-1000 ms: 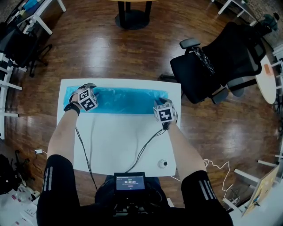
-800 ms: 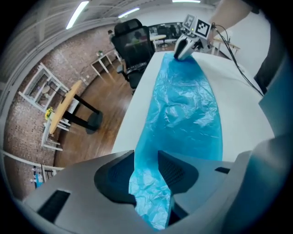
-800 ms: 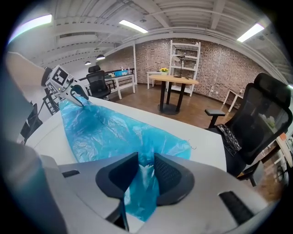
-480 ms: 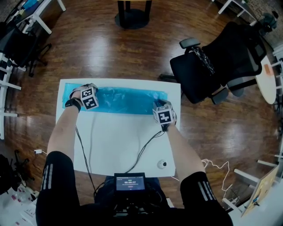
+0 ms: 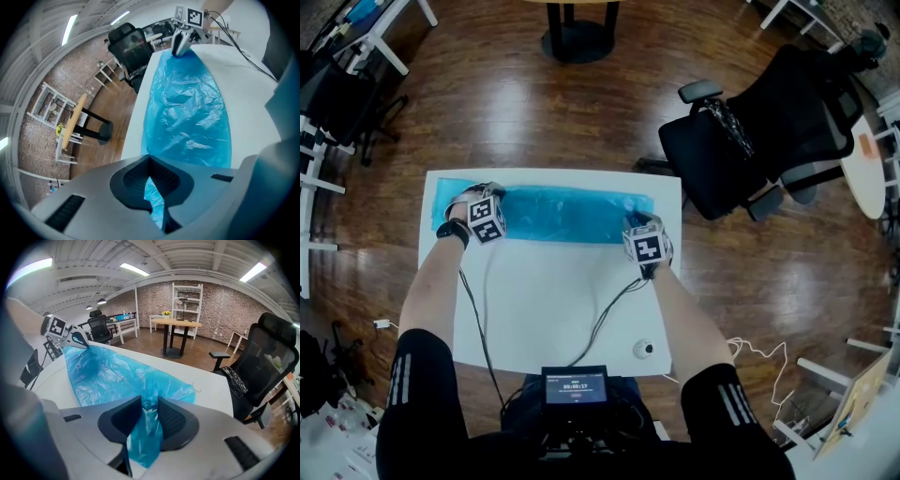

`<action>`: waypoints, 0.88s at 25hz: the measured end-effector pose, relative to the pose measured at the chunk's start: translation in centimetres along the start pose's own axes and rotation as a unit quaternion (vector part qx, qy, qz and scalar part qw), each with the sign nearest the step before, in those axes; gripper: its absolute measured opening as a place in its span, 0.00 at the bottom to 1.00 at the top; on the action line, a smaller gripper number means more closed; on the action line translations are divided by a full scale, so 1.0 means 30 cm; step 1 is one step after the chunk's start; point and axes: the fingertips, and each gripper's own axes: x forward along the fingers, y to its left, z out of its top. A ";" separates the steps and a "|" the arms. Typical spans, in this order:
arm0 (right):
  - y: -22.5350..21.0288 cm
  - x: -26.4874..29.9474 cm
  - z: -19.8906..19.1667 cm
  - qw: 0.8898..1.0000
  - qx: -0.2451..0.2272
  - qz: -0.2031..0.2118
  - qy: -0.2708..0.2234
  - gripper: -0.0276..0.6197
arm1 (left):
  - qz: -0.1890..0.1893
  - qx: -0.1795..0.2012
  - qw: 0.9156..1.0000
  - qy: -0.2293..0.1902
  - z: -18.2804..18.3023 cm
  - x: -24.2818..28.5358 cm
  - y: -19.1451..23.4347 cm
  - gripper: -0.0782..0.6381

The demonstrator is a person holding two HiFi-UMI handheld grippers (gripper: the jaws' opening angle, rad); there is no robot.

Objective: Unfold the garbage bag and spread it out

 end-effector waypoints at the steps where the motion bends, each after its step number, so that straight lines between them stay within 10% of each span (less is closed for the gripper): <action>1: -0.001 0.000 0.002 1.000 0.002 -0.002 0.000 0.27 | 0.008 -0.002 1.000 -0.009 0.013 -0.019 0.006 0.11; 12: -0.019 -0.058 0.072 0.999 0.004 -0.015 -0.042 0.26 | 0.095 0.021 0.993 -0.064 0.070 -0.186 -0.001 0.11; 22: -0.138 -0.140 0.270 0.996 -0.049 0.054 -0.054 0.31 | 0.148 0.038 0.980 -0.126 0.141 -0.358 -0.053 0.11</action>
